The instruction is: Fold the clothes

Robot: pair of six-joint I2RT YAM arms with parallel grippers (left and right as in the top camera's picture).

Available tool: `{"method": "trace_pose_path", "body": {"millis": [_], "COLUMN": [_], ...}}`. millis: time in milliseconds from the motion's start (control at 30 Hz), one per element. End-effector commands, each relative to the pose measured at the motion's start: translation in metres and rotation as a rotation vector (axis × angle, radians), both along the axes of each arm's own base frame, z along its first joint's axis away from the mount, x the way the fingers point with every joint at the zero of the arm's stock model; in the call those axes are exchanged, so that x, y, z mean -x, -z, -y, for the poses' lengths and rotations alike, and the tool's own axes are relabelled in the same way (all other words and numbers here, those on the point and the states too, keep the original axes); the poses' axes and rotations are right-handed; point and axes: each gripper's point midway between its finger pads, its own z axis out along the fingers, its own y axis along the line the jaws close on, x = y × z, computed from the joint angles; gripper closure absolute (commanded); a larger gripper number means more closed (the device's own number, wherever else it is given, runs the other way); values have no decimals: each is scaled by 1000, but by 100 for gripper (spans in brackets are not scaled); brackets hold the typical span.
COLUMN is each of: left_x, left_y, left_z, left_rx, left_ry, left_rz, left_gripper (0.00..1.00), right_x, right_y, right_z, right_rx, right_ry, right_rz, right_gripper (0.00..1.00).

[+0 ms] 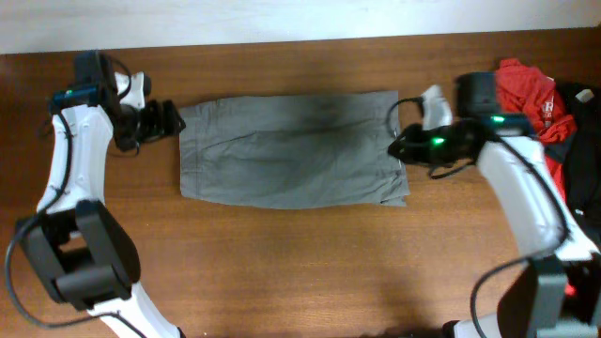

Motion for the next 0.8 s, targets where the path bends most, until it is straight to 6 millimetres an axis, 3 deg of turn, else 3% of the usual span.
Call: {"method": "trace_pose_path", "body": {"millis": [0,100,267,333,467,600,767], "left_x": [5,0,-12,-11,5,21,23], "left_y": [42,73,100,110,146,181,189], "left_z": [27,23,19,23,51,76,83], "left_rx": [178,197,183,190,243,259,261], "left_ry": [187,198,203,208,247,292,306], "left_rz": [-22,-40,-23,-44,-147,-234,-247], "left_gripper": [4,4,3,3,4,22,45], "right_x": [-4,-15,-14,-12,-10,-10,-10], "right_y": [53,86,129,136,141,141,141], "right_z": [19,11,10,10,10,10,10], "right_rx": [256,263,278,280,282,282,282], "right_ry": [115,97,75,73,71,71,71], "right_rz": [-122,-156,-236,-254,-268,-268,-269], "right_gripper": [96,96,96,96,96,96,96]}}
